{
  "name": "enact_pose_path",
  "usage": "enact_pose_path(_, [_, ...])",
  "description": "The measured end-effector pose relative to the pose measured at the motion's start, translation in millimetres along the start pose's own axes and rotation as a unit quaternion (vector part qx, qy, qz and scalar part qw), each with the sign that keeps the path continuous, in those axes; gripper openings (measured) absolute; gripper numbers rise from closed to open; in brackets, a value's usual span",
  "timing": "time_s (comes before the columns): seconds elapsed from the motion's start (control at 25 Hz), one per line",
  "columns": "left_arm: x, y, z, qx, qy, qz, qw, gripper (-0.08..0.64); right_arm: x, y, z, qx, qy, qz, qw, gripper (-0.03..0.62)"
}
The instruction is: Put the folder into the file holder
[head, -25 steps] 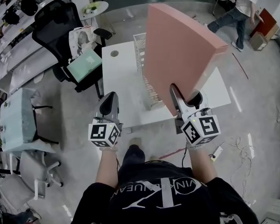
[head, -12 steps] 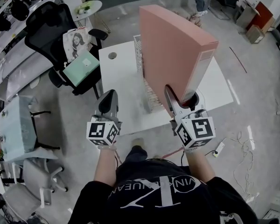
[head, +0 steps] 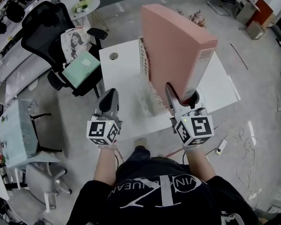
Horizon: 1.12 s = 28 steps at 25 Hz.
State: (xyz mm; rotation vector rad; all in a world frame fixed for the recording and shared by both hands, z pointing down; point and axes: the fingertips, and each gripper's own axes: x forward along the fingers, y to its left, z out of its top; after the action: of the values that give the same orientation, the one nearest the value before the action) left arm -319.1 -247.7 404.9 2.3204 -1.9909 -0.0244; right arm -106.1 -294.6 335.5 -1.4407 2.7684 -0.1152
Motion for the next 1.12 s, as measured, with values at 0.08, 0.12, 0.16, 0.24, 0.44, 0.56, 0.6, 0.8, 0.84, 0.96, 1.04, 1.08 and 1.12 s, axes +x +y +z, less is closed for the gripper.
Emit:
enact_pose_path(0.08, [4, 4, -1, 0.002, 0.002, -0.006, 1.0, 0.0, 3, 2, -5, -0.002, -0.01, -0.005, 1.0, 0.287])
enact_pose_path(0.12, [6, 6, -2, 0.002, 0.003, -0.009, 1.0, 0.0, 4, 3, -8, -0.004, -0.015, -0.007, 1.0, 0.287])
enact_pose_path(0.16, [8, 8, -3, 0.003, 0.005, -0.012, 0.9999, 0.0, 5, 3, -10, -0.006, -0.02, -0.008, 1.0, 0.287])
enact_pose_path(0.24, [12, 12, -6, 0.003, 0.008, -0.017, 0.9998, 0.0, 6, 5, -15, -0.009, -0.03, -0.011, 0.999, 0.287])
enact_pose_path(0.44, [21, 19, -11, 0.002, 0.017, -0.032, 0.9994, 0.0, 5, 9, -23, -0.012, -0.051, -0.017, 0.998, 0.285])
enact_pose_path(0.56, [26, 23, -12, 0.0, 0.018, -0.039, 0.9991, 0.0, 6, 8, -21, -0.006, -0.036, -0.038, 0.999, 0.284])
enact_pose_path(0.6, [28, 24, -13, -0.001, 0.018, -0.041, 0.999, 0.0, 7, 8, -20, -0.008, -0.03, -0.046, 0.998, 0.282])
enact_pose_path(0.8, [35, 25, -12, -0.002, 0.016, -0.053, 0.9985, 0.0, 21, 12, -22, -0.028, -0.012, -0.068, 0.997, 0.284])
enact_pose_path(0.84, [35, 25, -11, -0.001, 0.016, -0.055, 0.9983, 0.0, 24, 13, -23, -0.021, -0.013, -0.068, 0.997, 0.284])
enact_pose_path(0.96, [36, 28, -12, -0.003, 0.017, -0.06, 0.9981, 0.0, 30, 17, -23, -0.012, -0.02, -0.071, 0.997, 0.284])
enact_pose_path(1.04, [36, 30, -13, -0.004, 0.018, -0.061, 0.998, 0.0, 34, 17, -24, -0.012, -0.028, -0.072, 0.997, 0.284])
enact_pose_path(1.08, [36, 32, -15, -0.005, 0.019, -0.061, 0.9979, 0.0, 35, 17, -25, -0.01, -0.034, -0.073, 0.997, 0.284])
enact_pose_path(1.12, [36, 33, -16, -0.005, 0.02, -0.061, 0.9979, 0.0, 36, 16, -27, -0.008, -0.04, -0.073, 0.997, 0.285])
